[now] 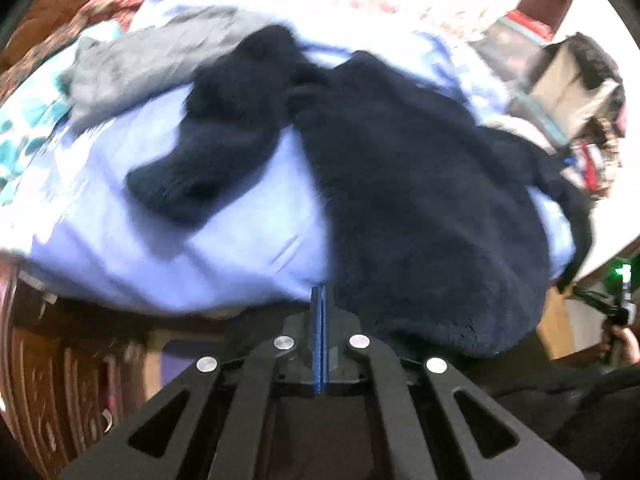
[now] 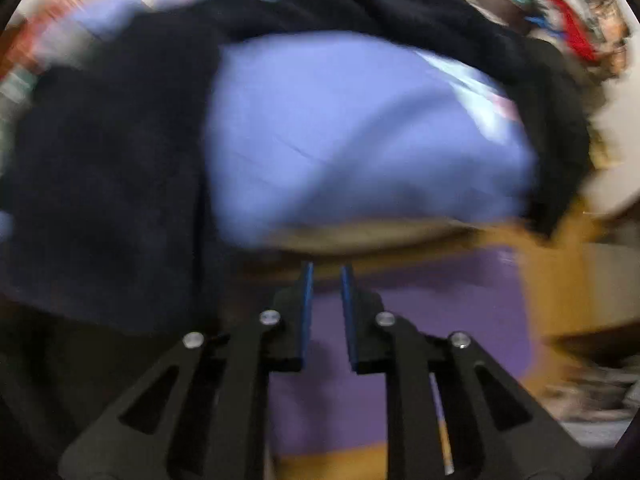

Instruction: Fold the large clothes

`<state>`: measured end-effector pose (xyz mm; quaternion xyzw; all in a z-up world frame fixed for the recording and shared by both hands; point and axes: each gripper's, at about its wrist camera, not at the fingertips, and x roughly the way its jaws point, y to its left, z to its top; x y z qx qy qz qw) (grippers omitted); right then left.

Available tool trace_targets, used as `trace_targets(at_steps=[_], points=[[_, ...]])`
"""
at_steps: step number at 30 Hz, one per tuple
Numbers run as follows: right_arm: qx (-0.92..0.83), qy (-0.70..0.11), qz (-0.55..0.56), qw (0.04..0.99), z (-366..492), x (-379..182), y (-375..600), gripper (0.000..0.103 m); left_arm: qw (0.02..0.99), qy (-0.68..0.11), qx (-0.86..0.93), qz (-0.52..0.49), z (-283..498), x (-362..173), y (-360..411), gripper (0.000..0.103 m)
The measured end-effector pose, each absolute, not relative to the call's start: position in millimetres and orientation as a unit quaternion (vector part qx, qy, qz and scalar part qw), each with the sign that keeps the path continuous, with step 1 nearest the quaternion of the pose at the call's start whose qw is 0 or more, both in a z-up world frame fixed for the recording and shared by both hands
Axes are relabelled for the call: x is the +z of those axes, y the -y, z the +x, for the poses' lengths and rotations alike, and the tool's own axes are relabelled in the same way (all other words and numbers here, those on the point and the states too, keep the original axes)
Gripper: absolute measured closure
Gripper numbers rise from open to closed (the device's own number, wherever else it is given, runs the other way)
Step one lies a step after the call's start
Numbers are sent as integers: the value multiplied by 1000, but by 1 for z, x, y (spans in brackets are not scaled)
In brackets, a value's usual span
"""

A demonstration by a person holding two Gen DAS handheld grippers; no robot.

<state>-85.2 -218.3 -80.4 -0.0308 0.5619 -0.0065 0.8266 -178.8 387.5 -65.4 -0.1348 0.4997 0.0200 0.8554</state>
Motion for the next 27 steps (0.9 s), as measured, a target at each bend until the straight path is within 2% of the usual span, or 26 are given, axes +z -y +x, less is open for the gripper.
trace_targets(at_steps=[1,3,5,6,9,13,14,15,16,18,21,22,23,24,25,27], points=[[19,-542,4,840,-84,-69,211,87,848,-509,28,-146,-182,-72,-394,80],[108,-497,2,861,-78,-42,158,66,835,-519,40,-179,-182,-86,-402,80],[233,-468,-33,852,-80,-25,88,25,834,-518,48,-181,-183,-91,-411,80],[292,-458,-46,838,-85,-20,55,22,835,-517,54,-181,-182,-93,-411,80],[448,-441,-131,767,-105,-19,-65,21,838,-508,59,-190,-182,-94,-410,80],[529,-459,-224,678,-120,-67,-178,21,843,-495,69,-200,-196,-92,-417,80],[525,-473,-261,658,-120,-86,-200,32,842,-494,71,-203,-199,-93,-417,80],[518,-488,-289,640,-119,-100,-210,54,841,-495,73,-205,-201,-94,-418,80],[506,-504,-303,631,-111,-106,-219,97,841,-495,73,-208,-204,-93,-420,80],[566,-554,-141,595,-75,-72,-212,96,844,-488,73,-210,-208,-90,-420,80],[658,-525,89,532,-30,-16,-169,95,852,-473,69,-211,-211,-84,-424,80],[663,-519,137,521,-16,-13,-155,89,853,-472,66,-214,-210,-83,-425,80],[644,-528,149,533,-7,-20,-150,75,852,-472,60,-217,-207,-84,-425,80],[613,-542,124,562,-4,-29,-147,56,851,-476,53,-217,-202,-86,-424,80],[556,-559,68,611,1,-44,-147,22,849,-480,51,-215,-198,-88,-423,80],[521,-575,7,631,1,-67,-146,20,845,-491,44,-208,-189,-90,-419,80]])
